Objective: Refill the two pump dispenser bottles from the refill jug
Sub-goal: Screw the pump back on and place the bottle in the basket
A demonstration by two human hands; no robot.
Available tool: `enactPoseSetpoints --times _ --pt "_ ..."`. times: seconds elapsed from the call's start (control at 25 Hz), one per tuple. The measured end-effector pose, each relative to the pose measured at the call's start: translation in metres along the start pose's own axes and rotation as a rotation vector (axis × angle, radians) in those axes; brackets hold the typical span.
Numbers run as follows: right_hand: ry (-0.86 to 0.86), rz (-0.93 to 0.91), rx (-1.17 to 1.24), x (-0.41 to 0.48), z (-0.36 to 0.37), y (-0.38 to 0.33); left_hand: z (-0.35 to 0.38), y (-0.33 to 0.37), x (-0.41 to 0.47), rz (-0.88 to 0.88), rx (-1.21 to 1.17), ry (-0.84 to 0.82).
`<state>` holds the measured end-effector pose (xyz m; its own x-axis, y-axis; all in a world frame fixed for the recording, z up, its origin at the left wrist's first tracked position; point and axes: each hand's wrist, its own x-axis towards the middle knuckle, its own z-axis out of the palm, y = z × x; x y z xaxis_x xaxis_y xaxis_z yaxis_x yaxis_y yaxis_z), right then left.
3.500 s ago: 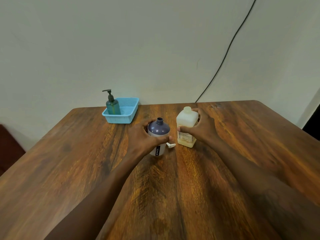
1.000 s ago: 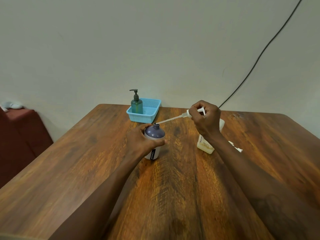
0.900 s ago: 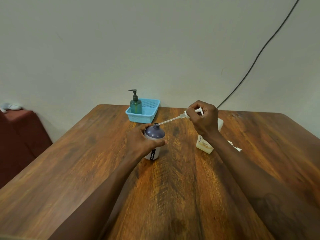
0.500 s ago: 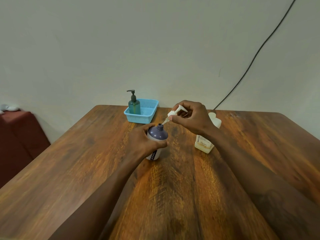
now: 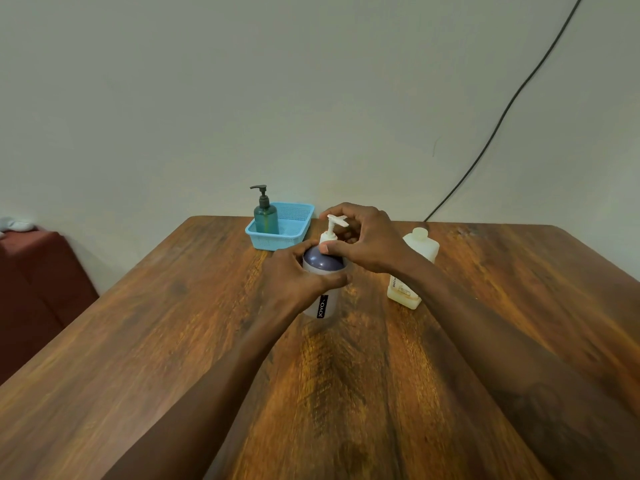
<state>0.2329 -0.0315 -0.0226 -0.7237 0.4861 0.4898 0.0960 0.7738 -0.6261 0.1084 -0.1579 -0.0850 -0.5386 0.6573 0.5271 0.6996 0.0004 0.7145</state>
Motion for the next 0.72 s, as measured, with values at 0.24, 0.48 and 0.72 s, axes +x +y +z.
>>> enactPoseSetpoints --times 0.24,0.48,0.72 --pt "0.209 0.145 -0.188 0.000 0.003 -0.014 0.005 0.019 0.003 -0.007 -0.045 0.017" --pt "0.004 0.110 0.369 -0.003 -0.016 -0.010 0.006 0.019 0.009 0.007 -0.058 0.028" --pt "0.137 0.134 0.121 -0.001 -0.011 -0.017 0.007 0.022 0.013 0.005 -0.052 0.032"
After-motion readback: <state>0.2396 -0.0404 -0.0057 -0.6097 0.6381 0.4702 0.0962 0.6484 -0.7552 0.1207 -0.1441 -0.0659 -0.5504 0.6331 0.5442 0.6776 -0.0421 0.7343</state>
